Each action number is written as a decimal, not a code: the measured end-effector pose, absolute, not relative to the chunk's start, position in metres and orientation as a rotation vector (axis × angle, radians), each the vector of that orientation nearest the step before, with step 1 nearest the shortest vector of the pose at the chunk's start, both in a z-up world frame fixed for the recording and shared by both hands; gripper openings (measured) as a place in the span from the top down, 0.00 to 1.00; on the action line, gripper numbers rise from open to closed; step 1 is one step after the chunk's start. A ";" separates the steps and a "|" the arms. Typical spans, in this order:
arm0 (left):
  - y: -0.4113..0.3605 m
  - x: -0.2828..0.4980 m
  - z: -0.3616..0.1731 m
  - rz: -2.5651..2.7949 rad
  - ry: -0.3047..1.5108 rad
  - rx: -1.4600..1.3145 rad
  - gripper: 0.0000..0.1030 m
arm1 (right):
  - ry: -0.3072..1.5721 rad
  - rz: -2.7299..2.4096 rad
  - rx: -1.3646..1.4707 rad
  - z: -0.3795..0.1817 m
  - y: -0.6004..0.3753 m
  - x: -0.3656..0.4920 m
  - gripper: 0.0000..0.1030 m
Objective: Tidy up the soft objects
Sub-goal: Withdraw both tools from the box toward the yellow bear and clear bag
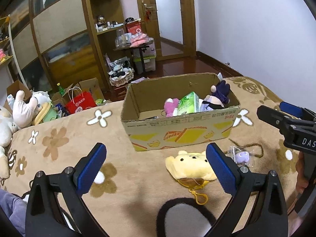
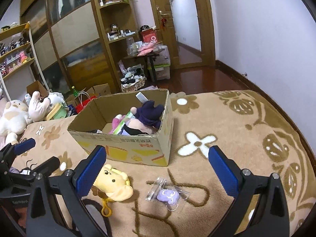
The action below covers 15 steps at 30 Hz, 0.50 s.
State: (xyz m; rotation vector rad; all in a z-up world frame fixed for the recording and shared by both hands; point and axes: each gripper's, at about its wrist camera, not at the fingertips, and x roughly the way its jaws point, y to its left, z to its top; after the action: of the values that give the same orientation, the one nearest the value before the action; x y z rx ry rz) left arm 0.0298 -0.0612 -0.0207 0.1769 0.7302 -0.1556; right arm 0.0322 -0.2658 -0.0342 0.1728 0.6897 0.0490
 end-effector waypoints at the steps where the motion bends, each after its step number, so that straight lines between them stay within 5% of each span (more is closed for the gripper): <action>1: -0.063 0.032 -0.023 -0.161 0.735 0.178 0.03 | 0.696 0.047 0.175 -0.036 -0.266 0.034 0.00; 15: -0.087 0.057 -0.055 -0.225 0.844 0.227 0.03 | 0.877 0.016 0.225 -0.081 -0.269 0.065 0.00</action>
State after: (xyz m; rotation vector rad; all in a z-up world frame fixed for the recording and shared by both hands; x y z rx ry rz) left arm 0.0568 -0.0872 -0.0554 0.2271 0.8437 -0.2248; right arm 0.0648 -0.2689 -0.0809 0.2245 0.8774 0.0158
